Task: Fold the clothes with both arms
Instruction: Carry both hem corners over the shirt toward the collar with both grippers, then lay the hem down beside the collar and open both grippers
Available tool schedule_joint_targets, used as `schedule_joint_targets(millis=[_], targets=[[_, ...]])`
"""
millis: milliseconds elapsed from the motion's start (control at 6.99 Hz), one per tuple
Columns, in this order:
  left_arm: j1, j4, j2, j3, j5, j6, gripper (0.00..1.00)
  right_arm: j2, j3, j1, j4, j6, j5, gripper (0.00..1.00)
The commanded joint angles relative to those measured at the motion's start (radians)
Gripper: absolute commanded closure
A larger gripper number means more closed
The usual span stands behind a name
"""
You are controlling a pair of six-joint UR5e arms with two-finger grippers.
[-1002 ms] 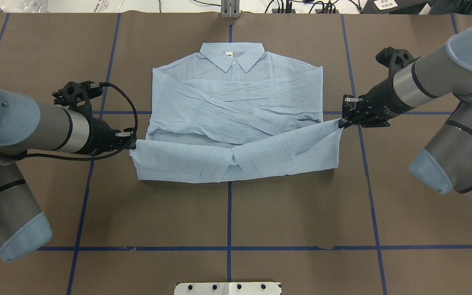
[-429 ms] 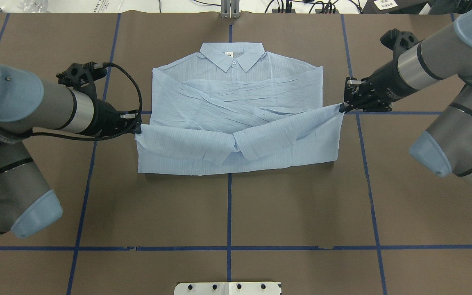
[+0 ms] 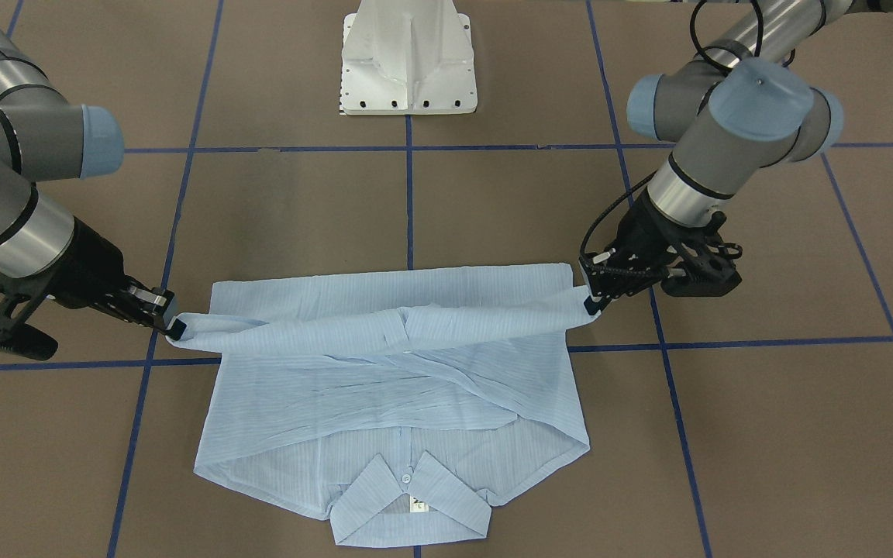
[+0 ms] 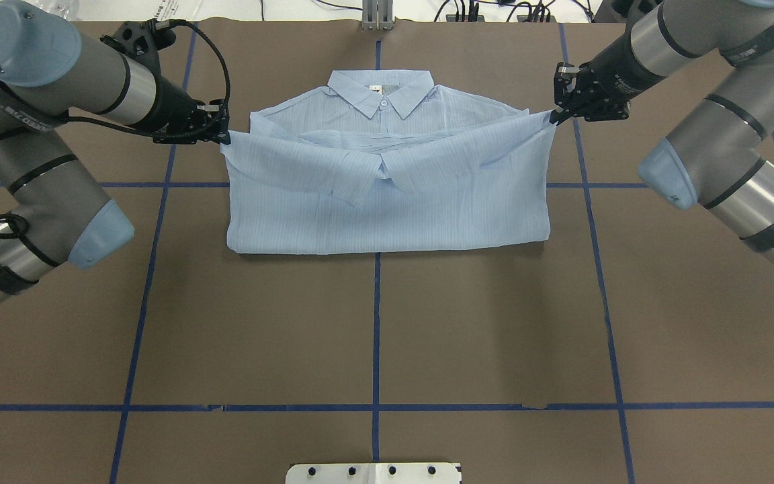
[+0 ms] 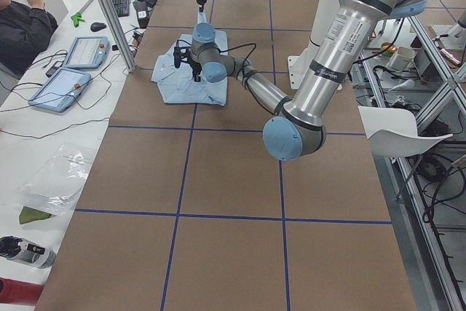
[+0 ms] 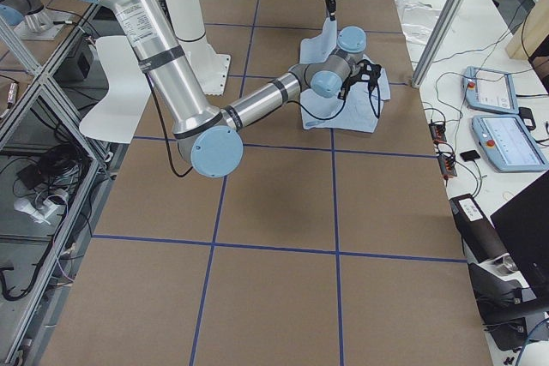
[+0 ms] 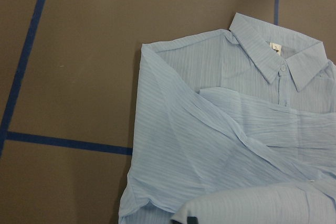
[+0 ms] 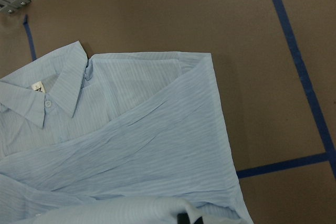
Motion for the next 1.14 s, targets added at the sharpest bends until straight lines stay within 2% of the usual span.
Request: schedule_joint_targets(millis=[0,286,429,715,1002], targets=[[-0.019,-0.111,-0.086,0.194,0.001,0.0,1.0,0.084,-0.115,0.007,0.0,-0.011,0.0,1.0],[-0.019,-0.16,-0.126,0.269,0.003,-0.002,1.0,0.16,-0.236,0.007,0.005,-0.019,-0.002,1.0],[-0.019,-0.168,-0.146,0.306,0.004,-0.002,1.0,0.162,-0.255,0.007,0.005,-0.033,-0.002,1.0],[-0.02,-0.278,-0.146,0.401,0.008,-0.002,1.0,0.177,-0.295,0.008,0.005,-0.036,-0.003,1.0],[-0.02,-0.291,-0.146,0.417,0.009,-0.002,1.0,0.196,-0.328,0.008,0.005,-0.043,-0.008,1.0]])
